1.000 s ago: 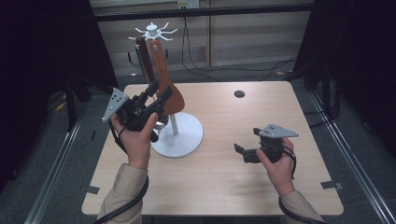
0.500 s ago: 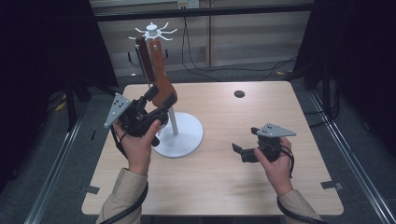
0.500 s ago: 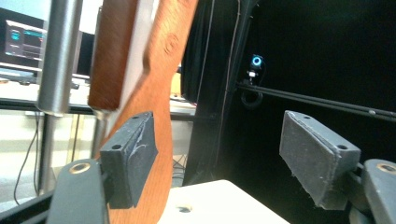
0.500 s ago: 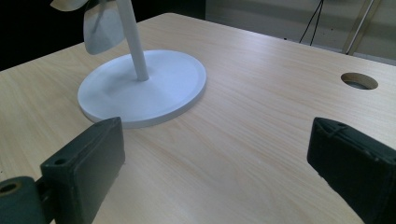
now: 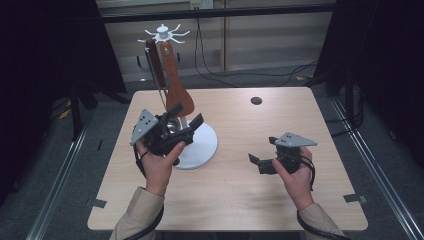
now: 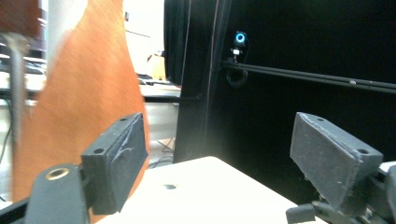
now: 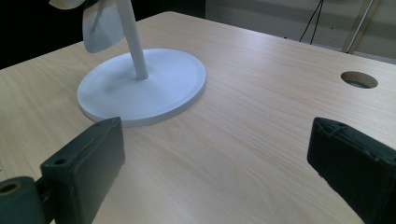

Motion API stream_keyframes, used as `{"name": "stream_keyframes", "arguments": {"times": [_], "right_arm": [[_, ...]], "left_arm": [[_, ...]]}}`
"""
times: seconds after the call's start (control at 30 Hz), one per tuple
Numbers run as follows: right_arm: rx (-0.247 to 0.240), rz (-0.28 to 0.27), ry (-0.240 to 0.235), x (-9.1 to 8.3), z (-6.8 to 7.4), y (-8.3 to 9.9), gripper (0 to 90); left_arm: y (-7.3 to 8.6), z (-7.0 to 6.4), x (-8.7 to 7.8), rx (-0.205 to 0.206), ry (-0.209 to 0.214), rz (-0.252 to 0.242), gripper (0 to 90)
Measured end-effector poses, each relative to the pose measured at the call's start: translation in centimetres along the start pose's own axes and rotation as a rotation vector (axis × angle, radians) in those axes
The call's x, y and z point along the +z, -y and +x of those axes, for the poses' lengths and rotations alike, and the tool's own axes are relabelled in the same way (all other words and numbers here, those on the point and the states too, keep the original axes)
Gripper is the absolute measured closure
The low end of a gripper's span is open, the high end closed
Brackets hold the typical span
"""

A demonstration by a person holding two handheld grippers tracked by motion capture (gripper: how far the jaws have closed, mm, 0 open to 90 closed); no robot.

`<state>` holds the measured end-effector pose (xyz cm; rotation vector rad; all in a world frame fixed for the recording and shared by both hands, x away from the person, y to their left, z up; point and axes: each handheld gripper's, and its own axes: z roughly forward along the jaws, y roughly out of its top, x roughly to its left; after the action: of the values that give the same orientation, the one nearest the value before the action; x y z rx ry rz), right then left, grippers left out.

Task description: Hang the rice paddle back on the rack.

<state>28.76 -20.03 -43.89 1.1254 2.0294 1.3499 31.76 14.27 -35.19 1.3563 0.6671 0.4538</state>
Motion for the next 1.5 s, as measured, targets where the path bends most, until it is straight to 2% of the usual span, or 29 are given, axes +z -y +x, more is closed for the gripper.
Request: {"name": "stream_keyframes", "arguments": {"times": [0.07,0.13,0.2,0.27,0.33,0.57,0.67,0.7,0.8,0.93,1.0,1.03,1.13,1.23,1.3,1.33,1.37,1.5], "right_arm": [[-0.004,0.001,-0.007,0.0,0.0,0.0,4.1],[-0.004,0.001,-0.005,0.0,0.0,0.0,4.1],[0.002,0.002,-0.004,0.0,0.0,0.0,4.2],[-0.001,0.002,-0.004,0.0,0.0,0.0,4.1],[-0.003,0.002,-0.003,0.0,0.0,0.0,4.2],[0.000,0.003,-0.005,0.0,0.0,0.0,4.2],[-0.002,0.001,-0.003,-0.1,-0.1,0.0,4.2],[0.000,0.003,-0.001,-0.1,-0.1,0.0,4.1],[-0.004,0.005,-0.004,-0.1,-0.1,0.1,4.2],[-0.001,0.013,-0.004,0.1,-0.1,0.3,4.2],[-0.006,0.016,-0.004,0.1,-0.1,0.4,4.1],[-0.007,0.017,-0.006,0.1,-0.1,0.4,4.1],[-0.007,0.018,-0.002,0.1,-0.1,0.3,4.1],[-0.005,0.017,-0.001,0.1,-0.2,0.3,4.2],[-0.006,0.017,-0.001,0.1,-0.2,0.3,4.1],[-0.004,0.018,-0.002,0.1,-0.2,0.3,4.2],[-0.007,0.016,-0.001,0.1,-0.2,0.3,4.2],[-0.001,0.009,0.003,-0.1,-0.2,0.2,4.2]], "left_arm": [[0.3,-0.2,0.1,0.010,0.014,0.013,17.6],[0.7,-0.3,0.2,-0.002,0.025,0.021,16.9],[0.9,-0.4,0.3,0.001,0.024,0.033,16.0],[1.3,-0.6,0.5,0.004,0.042,0.055,15.2],[1.6,-0.7,0.6,0.023,0.051,0.075,14.5],[2.8,-1.0,0.9,0.014,0.068,0.126,11.3],[3.2,-1.2,0.9,0.013,0.072,0.137,10.5],[3.2,-1.1,0.9,0.035,0.074,0.151,10.3],[3.6,-1.3,0.9,0.011,0.071,0.153,9.7],[4.0,-1.5,0.8,0.023,0.070,0.171,9.1],[4.4,-1.8,0.9,-0.003,0.070,0.166,8.7],[4.5,-1.6,0.9,0.021,0.077,0.181,8.7],[4.9,-1.8,0.8,0.009,0.069,0.191,8.5],[5.2,-1.8,0.7,0.028,0.069,0.205,8.3],[5.5,-2.1,0.8,0.016,0.072,0.212,7.9],[5.7,-2.1,0.8,0.026,0.068,0.218,7.9],[5.8,-2.2,0.7,0.020,0.061,0.225,7.9],[6.6,-2.3,0.8,0.023,0.069,0.244,7.8]]}}
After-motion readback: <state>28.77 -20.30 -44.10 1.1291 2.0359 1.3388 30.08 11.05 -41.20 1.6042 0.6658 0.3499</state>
